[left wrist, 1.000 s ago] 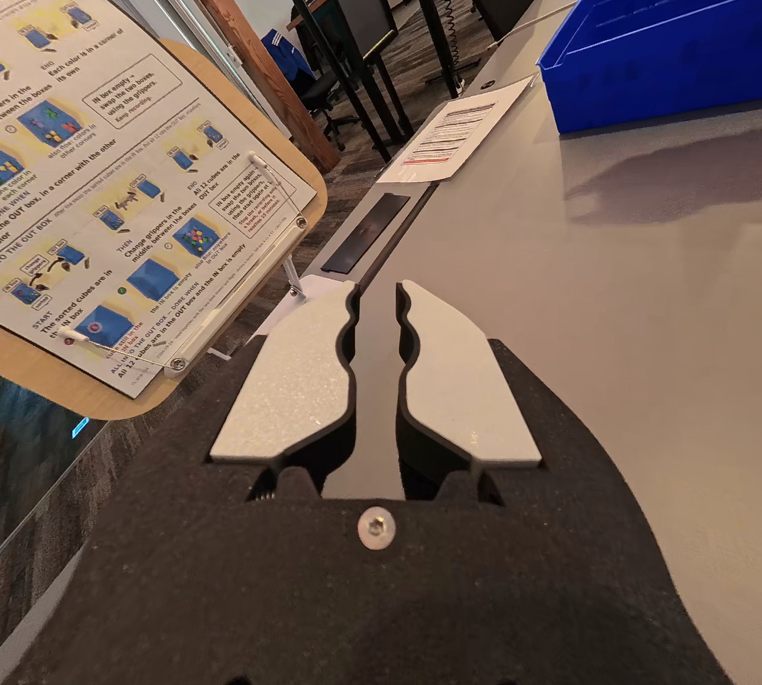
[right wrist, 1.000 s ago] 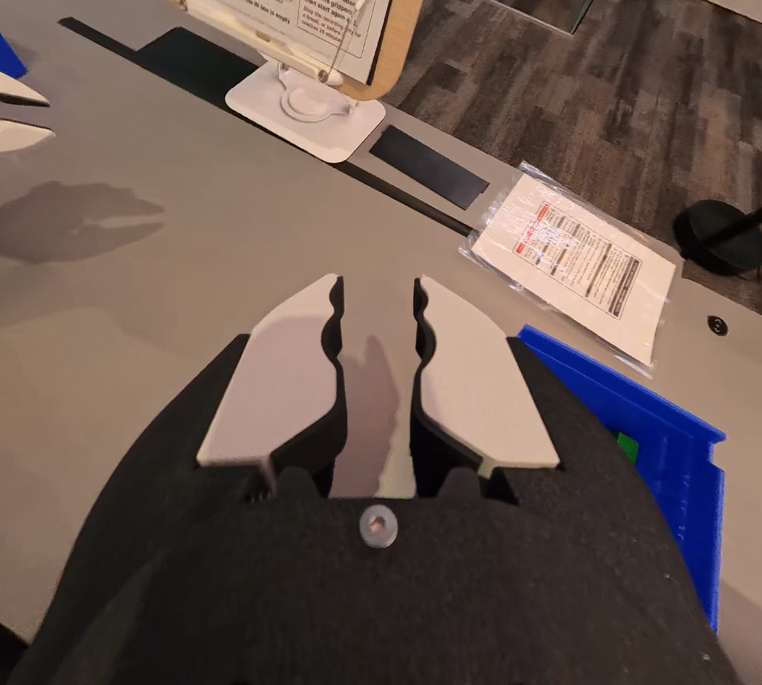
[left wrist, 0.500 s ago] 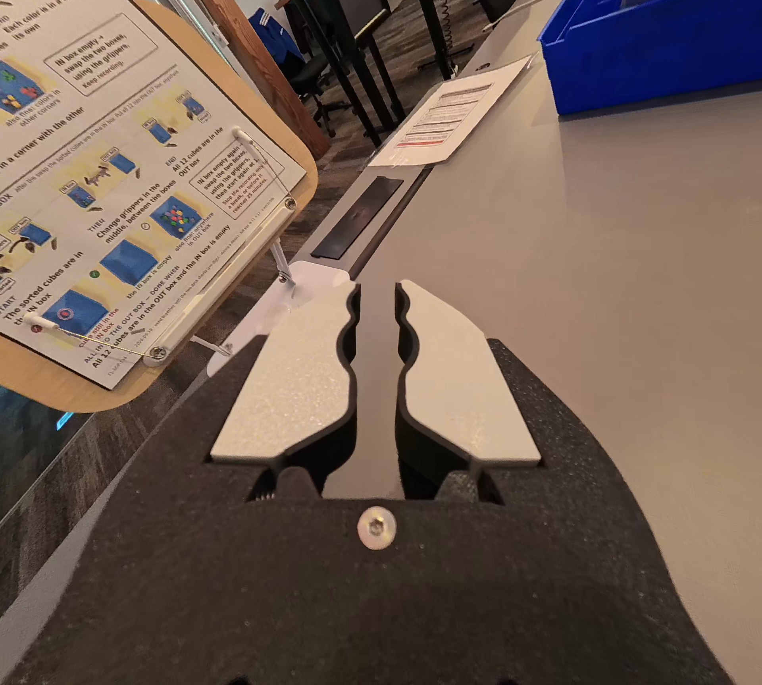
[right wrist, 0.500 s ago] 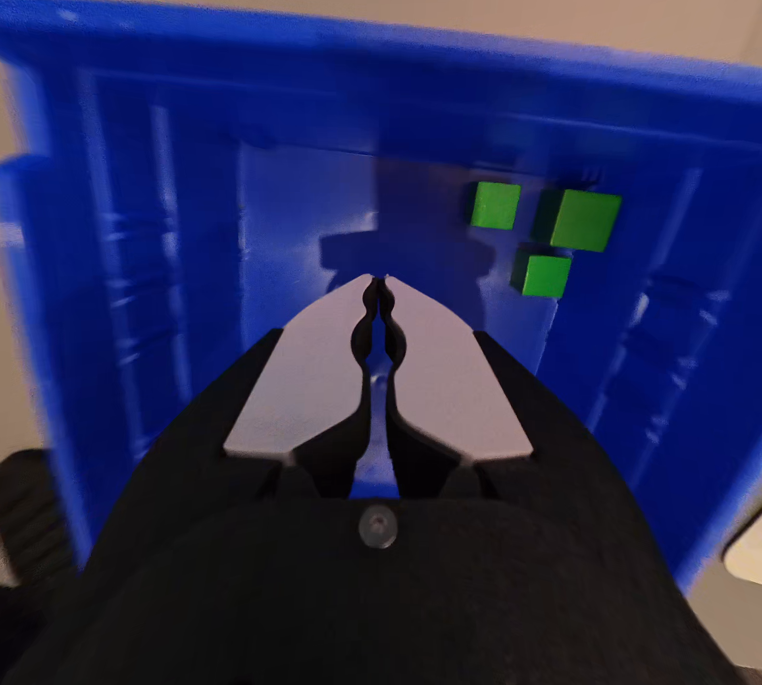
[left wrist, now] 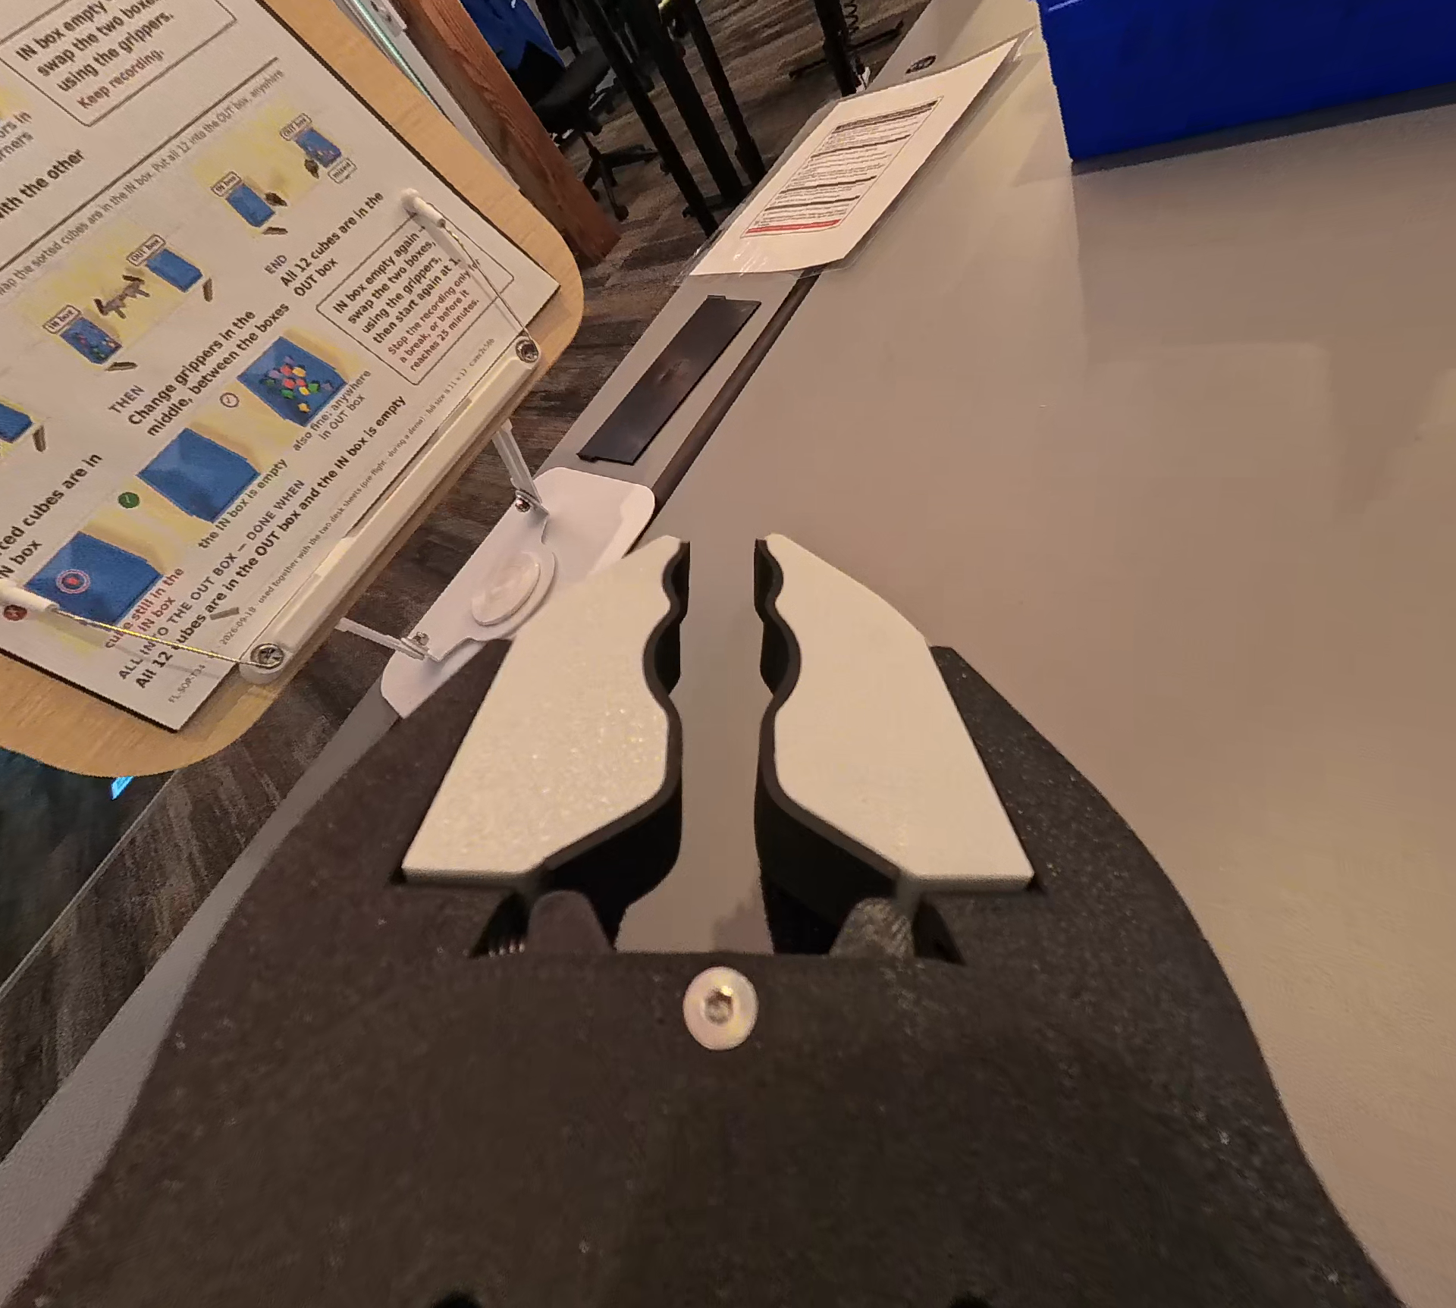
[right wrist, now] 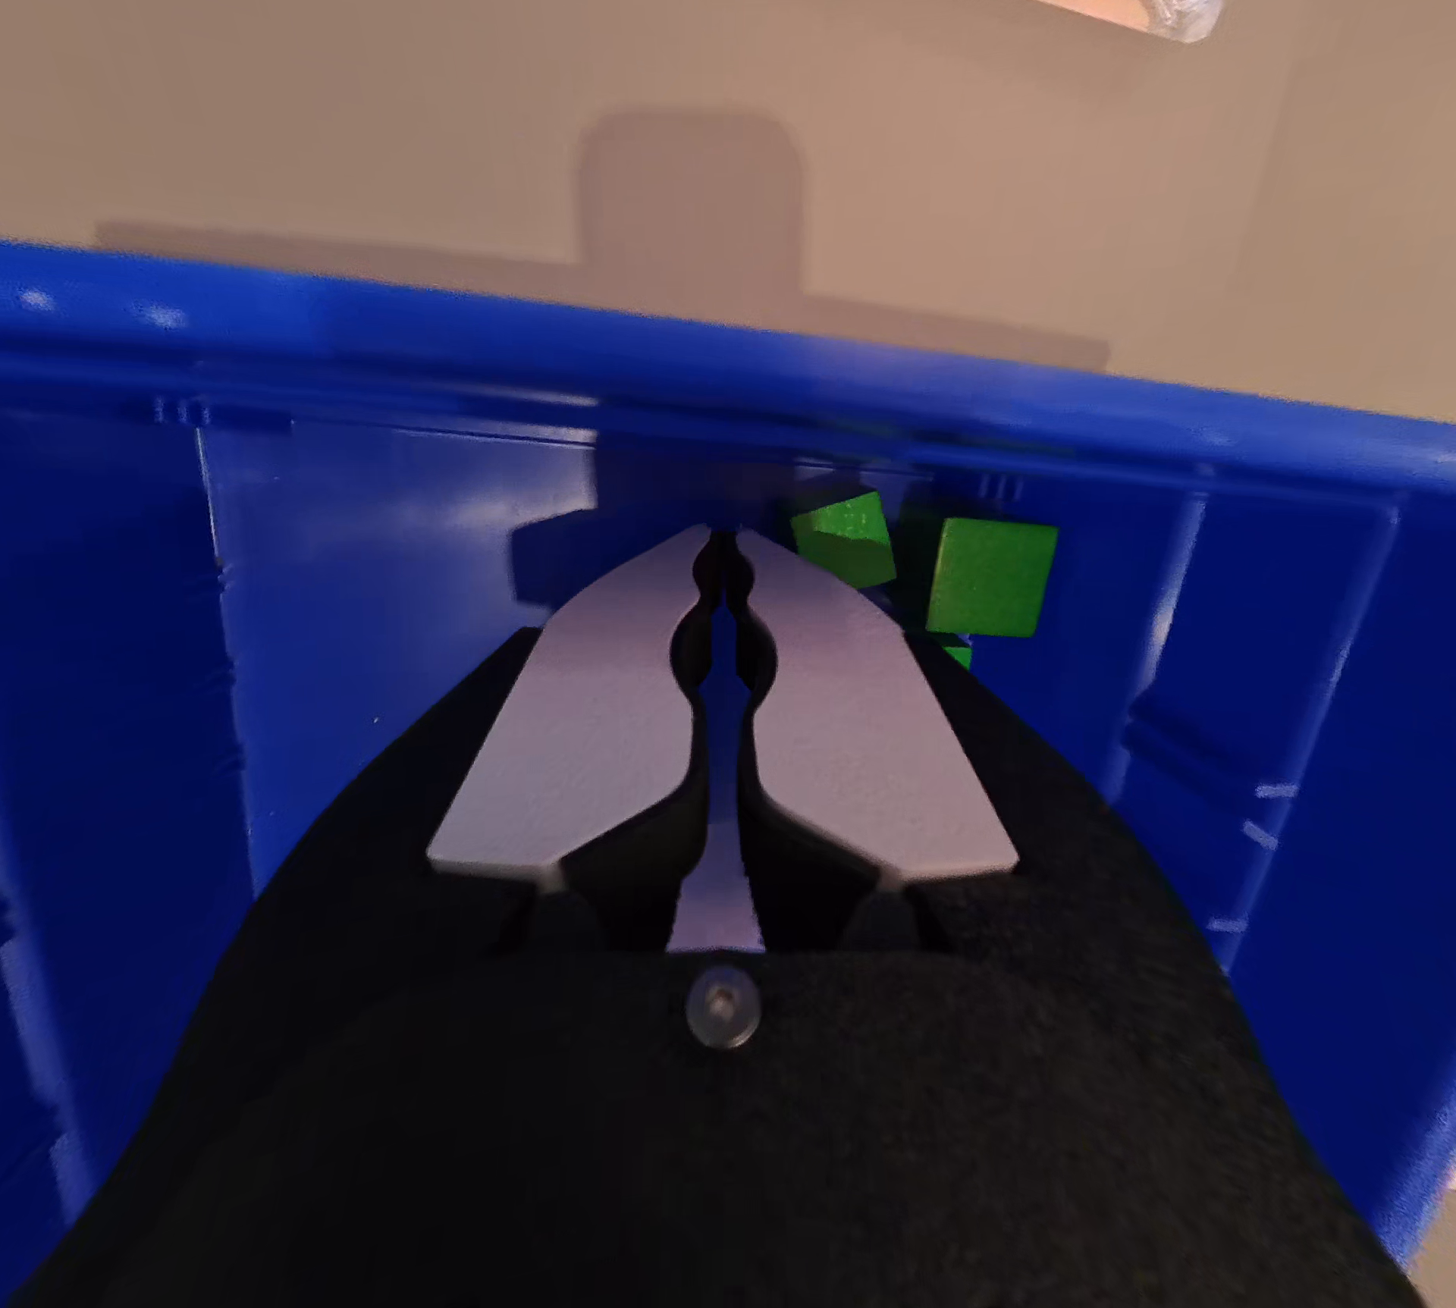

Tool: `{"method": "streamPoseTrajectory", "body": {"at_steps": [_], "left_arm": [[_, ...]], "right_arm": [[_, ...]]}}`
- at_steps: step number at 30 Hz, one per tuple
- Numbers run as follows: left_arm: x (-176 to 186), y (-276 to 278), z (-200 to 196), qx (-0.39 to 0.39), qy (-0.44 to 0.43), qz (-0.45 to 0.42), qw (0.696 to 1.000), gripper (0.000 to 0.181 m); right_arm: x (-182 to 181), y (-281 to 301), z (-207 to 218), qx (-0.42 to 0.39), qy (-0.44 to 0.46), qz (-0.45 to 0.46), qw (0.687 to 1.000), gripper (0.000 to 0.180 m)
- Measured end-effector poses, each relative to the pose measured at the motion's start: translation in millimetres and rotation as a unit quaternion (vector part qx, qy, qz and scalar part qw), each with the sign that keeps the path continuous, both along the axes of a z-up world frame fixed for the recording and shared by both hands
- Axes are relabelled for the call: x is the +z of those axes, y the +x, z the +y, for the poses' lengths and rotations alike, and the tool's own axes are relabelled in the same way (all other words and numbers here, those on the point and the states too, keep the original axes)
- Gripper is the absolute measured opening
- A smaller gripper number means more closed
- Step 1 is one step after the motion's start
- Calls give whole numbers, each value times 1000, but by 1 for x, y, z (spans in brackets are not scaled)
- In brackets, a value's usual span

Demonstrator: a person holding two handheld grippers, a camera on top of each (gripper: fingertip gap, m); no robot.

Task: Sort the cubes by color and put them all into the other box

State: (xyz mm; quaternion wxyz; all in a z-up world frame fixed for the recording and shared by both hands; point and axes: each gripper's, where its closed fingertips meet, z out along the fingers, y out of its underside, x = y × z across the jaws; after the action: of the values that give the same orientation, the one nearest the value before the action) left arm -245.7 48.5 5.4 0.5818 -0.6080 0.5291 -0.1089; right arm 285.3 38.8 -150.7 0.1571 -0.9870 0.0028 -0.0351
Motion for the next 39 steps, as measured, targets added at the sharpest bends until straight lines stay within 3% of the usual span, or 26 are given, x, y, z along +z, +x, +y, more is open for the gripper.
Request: {"method": "streamPoseTrajectory", "body": {"at_steps": [8, 15, 22, 27, 33, 39], "left_arm": [[-11, 0, 2, 3, -5, 14, 1000, 15], [-4, -1, -3, -1, 3, 9, 1000, 15], [5, 2, -15, -10, 18, 9, 1000, 15], [20, 1, -21, -13, 34, -2, 999, 15], [34, -7, -26, -11, 46, -15, 999, 15], [40, -12, -26, -6, 51, -22, 998, 15]], "right_arm": [[9, -1, -4, -1, 18, 7, 1000, 0], [96, -34, -8, 30, 124, -70, 989, 0], [208, -142, -8, 114, 276, -146, 943, 1], [261, -256, -14, 202, 368, -141, 896, 0], [289, -366, -33, 285, 419, -144, 850, 0], [286, -408, -43, 313, 433, -130, 835, 0]]}}
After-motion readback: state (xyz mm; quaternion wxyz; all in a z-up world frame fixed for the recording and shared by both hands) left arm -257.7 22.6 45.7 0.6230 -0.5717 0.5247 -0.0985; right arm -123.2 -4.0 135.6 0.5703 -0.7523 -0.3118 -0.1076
